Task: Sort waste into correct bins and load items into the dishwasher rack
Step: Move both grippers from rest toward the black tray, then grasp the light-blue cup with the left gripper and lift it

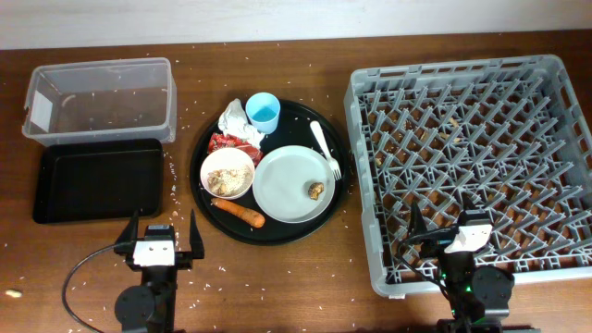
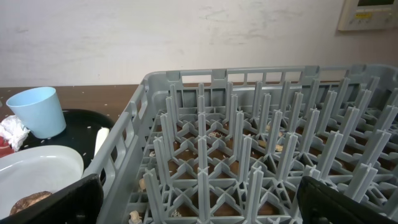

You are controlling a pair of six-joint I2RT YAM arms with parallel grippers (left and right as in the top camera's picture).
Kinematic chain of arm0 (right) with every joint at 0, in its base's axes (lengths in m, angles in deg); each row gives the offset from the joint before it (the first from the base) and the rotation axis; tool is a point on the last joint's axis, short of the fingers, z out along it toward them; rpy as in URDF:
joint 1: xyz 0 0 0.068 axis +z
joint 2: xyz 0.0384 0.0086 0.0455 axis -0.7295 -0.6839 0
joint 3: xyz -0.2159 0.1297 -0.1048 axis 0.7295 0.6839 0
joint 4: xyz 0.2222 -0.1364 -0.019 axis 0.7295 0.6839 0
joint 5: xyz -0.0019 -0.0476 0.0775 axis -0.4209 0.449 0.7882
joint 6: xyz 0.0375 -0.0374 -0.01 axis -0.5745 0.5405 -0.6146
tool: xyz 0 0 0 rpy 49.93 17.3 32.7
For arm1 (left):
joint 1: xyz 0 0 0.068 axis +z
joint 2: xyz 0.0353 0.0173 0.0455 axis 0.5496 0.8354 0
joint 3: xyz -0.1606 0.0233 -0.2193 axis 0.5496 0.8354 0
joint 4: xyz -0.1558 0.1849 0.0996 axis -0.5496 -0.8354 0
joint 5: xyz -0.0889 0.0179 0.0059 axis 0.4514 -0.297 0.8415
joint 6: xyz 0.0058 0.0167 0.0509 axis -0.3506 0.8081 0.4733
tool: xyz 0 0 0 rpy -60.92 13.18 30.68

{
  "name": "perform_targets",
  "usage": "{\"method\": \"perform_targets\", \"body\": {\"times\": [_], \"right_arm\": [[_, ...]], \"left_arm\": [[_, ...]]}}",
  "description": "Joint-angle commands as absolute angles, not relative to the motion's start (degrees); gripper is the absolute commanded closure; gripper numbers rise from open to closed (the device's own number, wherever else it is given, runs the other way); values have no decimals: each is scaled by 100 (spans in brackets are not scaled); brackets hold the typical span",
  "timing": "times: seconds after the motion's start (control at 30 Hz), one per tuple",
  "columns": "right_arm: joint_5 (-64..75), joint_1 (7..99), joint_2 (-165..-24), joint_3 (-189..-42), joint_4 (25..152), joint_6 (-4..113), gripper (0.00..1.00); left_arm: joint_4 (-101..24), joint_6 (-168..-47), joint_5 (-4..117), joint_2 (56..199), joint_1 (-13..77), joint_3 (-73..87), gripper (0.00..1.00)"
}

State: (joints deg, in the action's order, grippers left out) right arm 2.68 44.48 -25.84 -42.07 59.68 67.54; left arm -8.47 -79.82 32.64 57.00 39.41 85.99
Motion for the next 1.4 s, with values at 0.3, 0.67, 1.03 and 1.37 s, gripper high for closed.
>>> {"method": "perform_targets", "body": {"times": [0.3,0.67,1.03,1.37], "right_arm": [[255,4419,-3244,-5767,4724,7309,2],[2045,4419,-7832,-10337,6167,7452,2],[3171,4419,-10527,-12517,9253,7412,1],[3206,4419,-10899,-12514,9769,7412,9]], "left_arm": [[825,-8104,3506,7152,3945,6977,1],[-1415,-8104,4322,12812,3744,1458,1],[-6215,-7486,4457,17739,2627,-3418,1],[-6145,-8439,4000,19459,2422,-3418,56]]}}
